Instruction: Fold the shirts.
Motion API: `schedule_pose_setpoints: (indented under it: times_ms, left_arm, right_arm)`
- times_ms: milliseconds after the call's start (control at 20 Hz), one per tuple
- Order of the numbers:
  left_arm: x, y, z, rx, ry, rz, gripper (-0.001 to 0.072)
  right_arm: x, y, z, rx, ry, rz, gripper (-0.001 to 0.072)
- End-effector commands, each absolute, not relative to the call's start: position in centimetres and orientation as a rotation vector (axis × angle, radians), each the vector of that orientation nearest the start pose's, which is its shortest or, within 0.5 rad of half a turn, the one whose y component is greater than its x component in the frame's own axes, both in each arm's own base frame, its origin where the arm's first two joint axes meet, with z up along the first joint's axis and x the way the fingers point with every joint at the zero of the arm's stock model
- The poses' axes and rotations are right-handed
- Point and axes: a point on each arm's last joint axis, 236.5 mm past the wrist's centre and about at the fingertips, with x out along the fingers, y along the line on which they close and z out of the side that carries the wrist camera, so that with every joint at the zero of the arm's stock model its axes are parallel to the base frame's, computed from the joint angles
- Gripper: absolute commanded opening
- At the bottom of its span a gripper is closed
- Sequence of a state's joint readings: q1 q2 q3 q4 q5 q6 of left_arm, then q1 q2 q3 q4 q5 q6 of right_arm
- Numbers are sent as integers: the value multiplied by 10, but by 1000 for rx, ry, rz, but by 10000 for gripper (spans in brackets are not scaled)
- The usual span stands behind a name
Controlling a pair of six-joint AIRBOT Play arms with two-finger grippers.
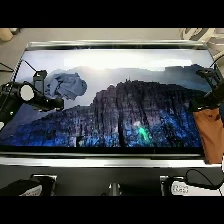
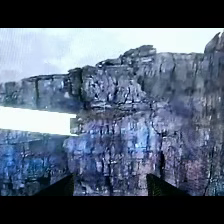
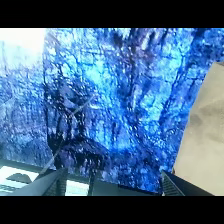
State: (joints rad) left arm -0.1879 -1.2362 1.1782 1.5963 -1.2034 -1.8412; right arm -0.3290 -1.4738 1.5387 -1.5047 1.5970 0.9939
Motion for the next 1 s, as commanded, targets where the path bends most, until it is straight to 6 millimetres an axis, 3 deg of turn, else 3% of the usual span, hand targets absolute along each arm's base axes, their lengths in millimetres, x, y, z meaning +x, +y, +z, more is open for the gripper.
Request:
schedule_pose_setpoints:
  times_ms: [0,650,800,950]
  left_arm:
    - [370,-65,28,-92,1262,22,538]
    - [370,-65,28,-92,1262,22,538]
    - [372,-65,27,-96,1258,23,538]
    - [393,-70,29,-107,1179,8,538]
  right_arm:
    - [361,-106,42,-163,1497,229,609]
    - [361,-106,42,-163,1495,228,609]
    - [385,-113,44,-190,1400,190,609]
    - [404,-120,48,-214,1320,155,609]
